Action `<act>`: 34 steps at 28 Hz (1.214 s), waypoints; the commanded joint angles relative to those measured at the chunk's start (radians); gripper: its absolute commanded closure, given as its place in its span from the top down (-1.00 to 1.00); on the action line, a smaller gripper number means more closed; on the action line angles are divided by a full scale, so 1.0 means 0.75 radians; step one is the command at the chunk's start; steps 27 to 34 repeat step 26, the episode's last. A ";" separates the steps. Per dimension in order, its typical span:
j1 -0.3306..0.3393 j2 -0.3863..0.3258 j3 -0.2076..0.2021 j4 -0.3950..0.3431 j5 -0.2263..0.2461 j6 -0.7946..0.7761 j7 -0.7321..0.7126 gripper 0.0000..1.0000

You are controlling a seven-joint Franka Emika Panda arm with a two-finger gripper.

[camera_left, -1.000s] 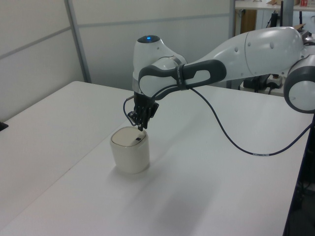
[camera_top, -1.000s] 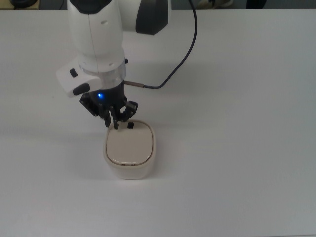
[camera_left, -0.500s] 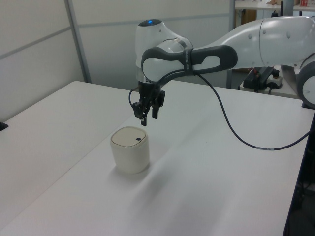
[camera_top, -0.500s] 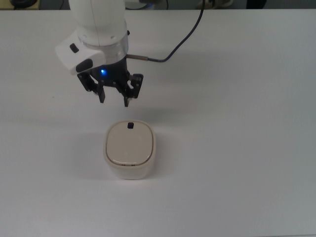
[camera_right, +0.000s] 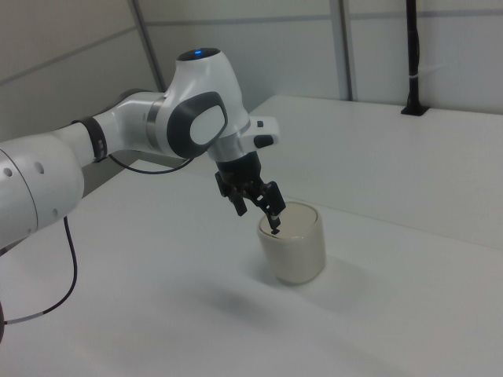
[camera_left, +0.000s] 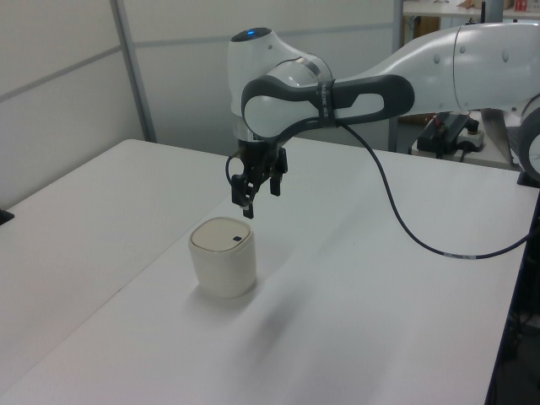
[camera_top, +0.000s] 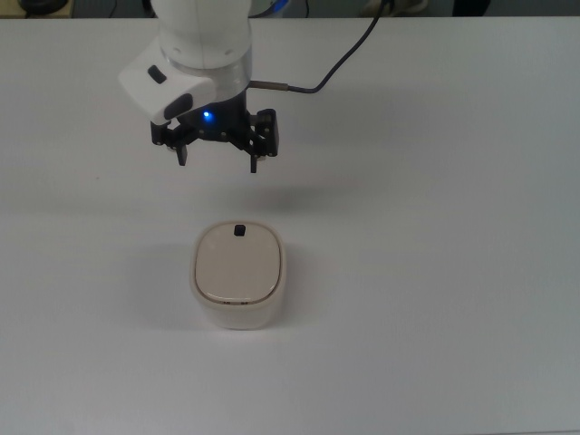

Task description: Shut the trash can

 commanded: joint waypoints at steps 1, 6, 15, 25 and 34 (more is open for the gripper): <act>0.016 -0.014 -0.004 -0.022 -0.021 -0.031 -0.034 1.00; 0.016 0.002 -0.004 -0.022 -0.015 -0.031 -0.053 1.00; 0.014 0.006 -0.004 -0.016 -0.001 -0.049 -0.055 1.00; 0.014 0.013 -0.004 -0.016 -0.001 -0.047 -0.057 1.00; 0.014 0.015 -0.004 -0.016 0.001 -0.047 -0.057 1.00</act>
